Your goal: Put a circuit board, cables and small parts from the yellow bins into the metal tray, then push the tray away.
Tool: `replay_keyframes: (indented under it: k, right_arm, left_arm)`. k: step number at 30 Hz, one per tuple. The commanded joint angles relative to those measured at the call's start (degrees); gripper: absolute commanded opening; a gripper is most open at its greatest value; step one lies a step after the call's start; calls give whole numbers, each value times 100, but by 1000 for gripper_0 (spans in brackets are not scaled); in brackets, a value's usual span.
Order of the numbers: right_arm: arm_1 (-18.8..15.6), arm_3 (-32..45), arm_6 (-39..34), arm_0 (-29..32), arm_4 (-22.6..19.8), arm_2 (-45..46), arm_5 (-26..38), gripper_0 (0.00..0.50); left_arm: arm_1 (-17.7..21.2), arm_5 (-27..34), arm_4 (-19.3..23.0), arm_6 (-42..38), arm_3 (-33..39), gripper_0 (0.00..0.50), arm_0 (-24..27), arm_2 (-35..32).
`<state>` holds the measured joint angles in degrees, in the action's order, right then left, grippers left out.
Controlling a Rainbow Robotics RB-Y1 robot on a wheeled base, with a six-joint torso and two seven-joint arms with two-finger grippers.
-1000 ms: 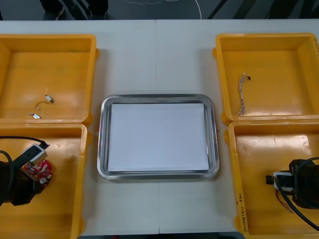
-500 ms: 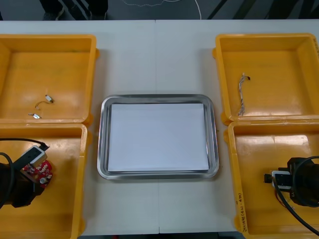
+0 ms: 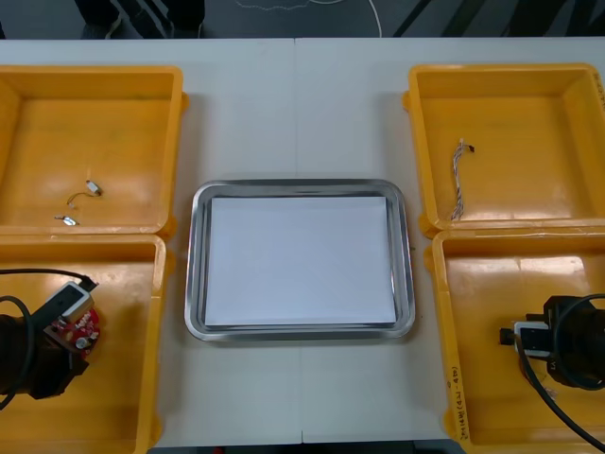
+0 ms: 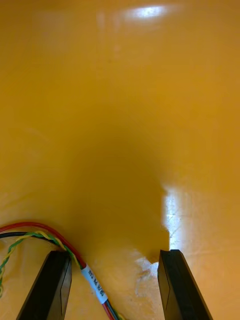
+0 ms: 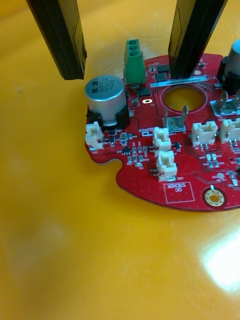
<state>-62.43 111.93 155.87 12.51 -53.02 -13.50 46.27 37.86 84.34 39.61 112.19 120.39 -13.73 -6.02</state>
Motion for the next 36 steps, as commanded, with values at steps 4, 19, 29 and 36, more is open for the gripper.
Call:
replay_keyframes:
  k: [4,19,29,36]
  right_arm:
    - [38,-620,-87,-73,187,-531,-391,500]
    - [38,-1103,-87,-161,64,-874,-399,446]
    - [38,-1464,-87,-223,-42,-1173,-601,226]
    - [38,-1631,-87,-231,-86,-1305,-777,8]
  left_arm:
    - [-121,-67,-94,154,46,365,-191,75]
    - [-121,-50,-33,181,152,0,-191,-136]
    - [-121,724,196,137,855,0,-191,-875]
    - [-121,1401,495,-4,1329,0,-147,-1420]
